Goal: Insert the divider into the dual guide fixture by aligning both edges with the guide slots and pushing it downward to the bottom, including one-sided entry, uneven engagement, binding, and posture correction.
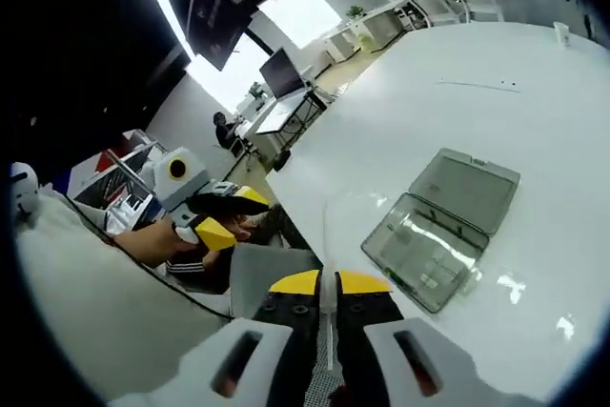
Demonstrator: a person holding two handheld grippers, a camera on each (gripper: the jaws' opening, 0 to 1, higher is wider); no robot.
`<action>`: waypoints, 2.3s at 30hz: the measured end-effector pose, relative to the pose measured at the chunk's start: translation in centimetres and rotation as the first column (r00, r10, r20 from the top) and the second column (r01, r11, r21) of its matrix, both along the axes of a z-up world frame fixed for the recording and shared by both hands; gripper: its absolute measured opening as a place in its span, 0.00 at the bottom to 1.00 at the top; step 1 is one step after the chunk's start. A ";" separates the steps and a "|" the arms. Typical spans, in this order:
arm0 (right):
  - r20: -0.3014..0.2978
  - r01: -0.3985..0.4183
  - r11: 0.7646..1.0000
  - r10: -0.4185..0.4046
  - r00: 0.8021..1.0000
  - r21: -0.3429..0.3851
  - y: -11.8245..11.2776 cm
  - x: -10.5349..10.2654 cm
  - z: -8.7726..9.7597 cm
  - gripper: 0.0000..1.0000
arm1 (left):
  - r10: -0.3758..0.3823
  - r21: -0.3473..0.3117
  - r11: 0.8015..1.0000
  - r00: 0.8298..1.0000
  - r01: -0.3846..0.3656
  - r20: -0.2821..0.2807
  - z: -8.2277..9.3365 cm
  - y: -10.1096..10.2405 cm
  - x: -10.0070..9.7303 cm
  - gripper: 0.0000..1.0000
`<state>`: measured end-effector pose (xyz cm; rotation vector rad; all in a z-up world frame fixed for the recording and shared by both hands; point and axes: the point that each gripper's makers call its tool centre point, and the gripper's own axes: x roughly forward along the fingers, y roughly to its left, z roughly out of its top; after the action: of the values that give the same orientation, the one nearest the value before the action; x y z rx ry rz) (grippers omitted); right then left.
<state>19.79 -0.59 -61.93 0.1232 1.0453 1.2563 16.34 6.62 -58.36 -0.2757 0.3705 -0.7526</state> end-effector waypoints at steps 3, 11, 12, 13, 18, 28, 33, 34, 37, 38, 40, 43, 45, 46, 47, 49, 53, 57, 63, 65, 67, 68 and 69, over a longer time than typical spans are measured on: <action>0.003 0.024 0.999 -0.024 1.000 -0.027 0.0 0.7 -0.5 0.01 | 0.007 0.034 0.999 1.000 -0.007 0.006 -0.4 0.3 -0.1 0.24; 0.004 0.086 0.991 -0.086 0.996 -0.106 -0.6 2.4 -2.1 0.01 | 0.002 0.127 0.992 1.000 -0.006 0.026 -1.6 0.4 -0.7 0.24; 0.003 0.098 0.989 -0.098 0.995 -0.113 -0.7 2.6 -2.3 0.01 | 0.003 0.130 0.992 1.000 -0.006 0.026 -1.7 0.4 -0.7 0.24; 0.000 0.106 0.987 -0.106 0.994 -0.122 -0.8 2.7 -2.5 0.01 | 0.006 0.133 0.991 1.000 -0.009 0.024 -1.8 0.5 -0.8 0.24; 0.003 0.123 0.979 -0.124 0.992 -0.164 -1.2 3.1 -3.3 0.01 | 0.020 0.156 0.987 1.000 -0.023 0.024 -2.4 1.0 -0.9 0.25; 0.019 0.194 0.944 -0.196 0.980 -0.268 -2.2 4.2 -5.1 0.01 | 0.037 0.204 0.978 0.999 -0.044 0.040 -2.8 1.4 -1.3 0.28; 0.020 0.199 0.939 -0.202 0.979 -0.280 -2.2 4.4 -5.5 0.01 | 0.043 0.205 0.978 0.998 -0.050 0.040 -2.7 1.5 -1.4 0.28; 0.023 0.199 0.937 -0.201 0.979 -0.287 -2.3 4.5 -5.6 0.01 | 0.043 0.206 0.977 0.998 -0.050 0.041 -2.7 1.5 -1.4 0.28; 0.023 0.219 0.929 -0.222 0.975 -0.300 -2.3 4.8 -6.0 0.01 | 0.045 0.208 0.977 0.998 -0.052 0.038 -2.7 1.7 -1.5 0.26; 0.025 0.223 0.927 -0.226 0.974 -0.300 -2.4 4.9 -6.0 0.01 | 0.046 0.208 0.977 0.998 -0.053 0.039 -2.7 1.8 -1.5 0.26; 0.034 0.236 0.917 -0.238 0.971 -0.321 -2.5 5.1 -6.4 0.01 | 0.050 0.213 0.975 0.998 -0.057 0.041 -2.8 2.0 -1.4 0.26; 0.035 0.246 0.909 -0.249 0.968 -0.338 -2.5 5.2 -6.9 0.01 | 0.057 0.216 0.974 0.997 -0.065 0.045 -2.7 2.2 -1.4 0.26; 0.046 0.261 0.893 -0.263 0.964 -0.366 -2.8 5.3 -7.4 0.01 | 0.060 0.217 0.974 0.997 -0.068 0.044 -2.7 2.4 -1.4 0.26; 0.044 0.257 0.894 -0.260 0.965 -0.367 -2.7 5.4 -7.6 0.01 | 0.062 0.216 0.974 0.997 -0.070 0.043 -2.8 2.4 -1.4 0.26; 0.043 0.260 0.893 -0.263 0.964 -0.367 -2.6 5.4 -7.7 0.01 | 0.063 0.216 0.974 0.997 -0.071 0.042 -2.8 2.5 -1.4 0.26; 0.032 0.259 0.894 -0.266 0.963 -0.365 -2.3 5.3 -7.8 0.01 | 0.065 0.219 0.973 0.997 -0.073 0.043 -2.9 2.6 -1.4 0.26; 0.034 0.266 0.883 -0.274 0.961 -0.388 -2.0 5.3 -8.3 0.01 | 0.072 0.219 0.972 0.996 -0.080 0.046 -2.9 2.8 -1.3 0.26; 0.044 0.260 0.871 -0.267 0.963 -0.417 -1.6 5.3 -8.8 0.01 | 0.075 0.217 0.973 0.996 -0.083 0.047 -2.8 3.0 -1.2 0.26; 0.050 0.252 0.844 -0.260 0.964 -0.474 -1.0 5.2 -9.7 0.01 | 0.079 0.214 0.973 0.996 -0.088 0.048 -2.9 3.4 -0.9 0.26; 0.053 0.257 0.838 -0.264 0.963 -0.481 -0.8 5.4 -10.0 0.01 | 0.080 0.212 0.973 0.996 -0.089 0.050 -2.8 3.5 -0.9 0.26; 0.051 0.256 0.832 -0.266 0.962 -0.493 -0.5 5.1 -10.2 0.01 | 0.078 0.215 0.973 0.996 -0.088 0.053 -2.8 3.5 -0.8 0.26; 0.047 0.255 0.827 -0.269 0.962 -0.501 -0.6 5.1 -10.4 0.01 | 0.078 0.217 0.972 0.995 -0.088 0.056 -2.8 3.5 -0.8 0.26; 0.042 0.255 0.820 -0.272 0.961 -0.513 -0.6 5.1 -10.6 0.01 | 0.077 0.218 0.972 0.995 -0.088 0.058 -2.7 3.5 -0.8 0.26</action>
<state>24.85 -1.17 -72.49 -0.1229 1.3126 0.6922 15.56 10.12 -61.11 -0.0631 0.3904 -0.6290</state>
